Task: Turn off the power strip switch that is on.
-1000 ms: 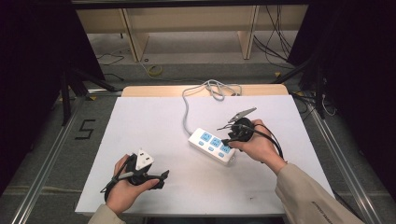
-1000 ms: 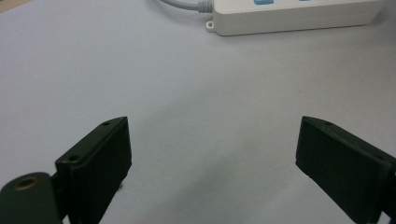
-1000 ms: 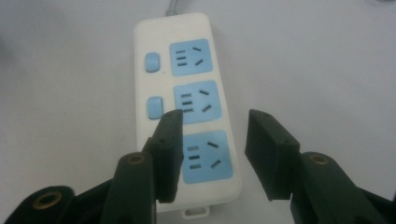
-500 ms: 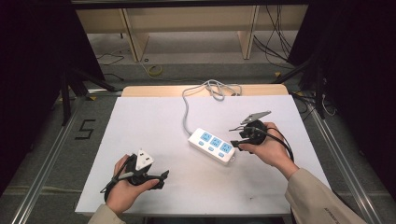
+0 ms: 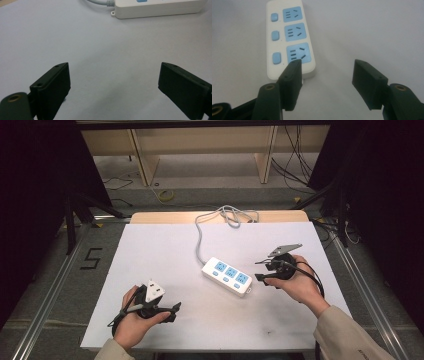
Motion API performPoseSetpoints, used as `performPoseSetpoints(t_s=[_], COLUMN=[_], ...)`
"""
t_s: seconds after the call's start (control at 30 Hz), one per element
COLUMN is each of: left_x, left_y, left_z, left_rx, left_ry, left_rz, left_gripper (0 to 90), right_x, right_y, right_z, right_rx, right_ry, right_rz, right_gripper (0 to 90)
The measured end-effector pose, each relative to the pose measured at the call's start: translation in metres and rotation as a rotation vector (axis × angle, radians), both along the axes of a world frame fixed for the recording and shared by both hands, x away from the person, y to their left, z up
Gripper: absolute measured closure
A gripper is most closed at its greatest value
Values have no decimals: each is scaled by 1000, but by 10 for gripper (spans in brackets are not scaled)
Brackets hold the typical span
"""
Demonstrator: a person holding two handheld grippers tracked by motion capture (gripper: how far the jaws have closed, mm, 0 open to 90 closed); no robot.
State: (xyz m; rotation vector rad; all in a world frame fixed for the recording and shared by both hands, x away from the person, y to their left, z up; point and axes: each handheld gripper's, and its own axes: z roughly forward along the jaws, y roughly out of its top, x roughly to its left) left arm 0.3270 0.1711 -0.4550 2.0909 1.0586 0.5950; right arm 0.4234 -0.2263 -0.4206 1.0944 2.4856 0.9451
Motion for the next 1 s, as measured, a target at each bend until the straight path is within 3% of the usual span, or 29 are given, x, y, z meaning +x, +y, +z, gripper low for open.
performPoseSetpoints(t_s=[0.33, 1.0], left_x=[-1, -2], left_y=[1, 1], left_z=[0, 1], left_rx=[-4, -2], left_ry=[-6, -3], left_rz=[0, 2], left_gripper=[103, 103], right_x=[-12, -54], right_y=[-10, -50], right_z=[-4, -16], right_rx=[30, 120], right_ry=[-16, -61], right_rz=[-1, -23], right_gripper=[414, 409])
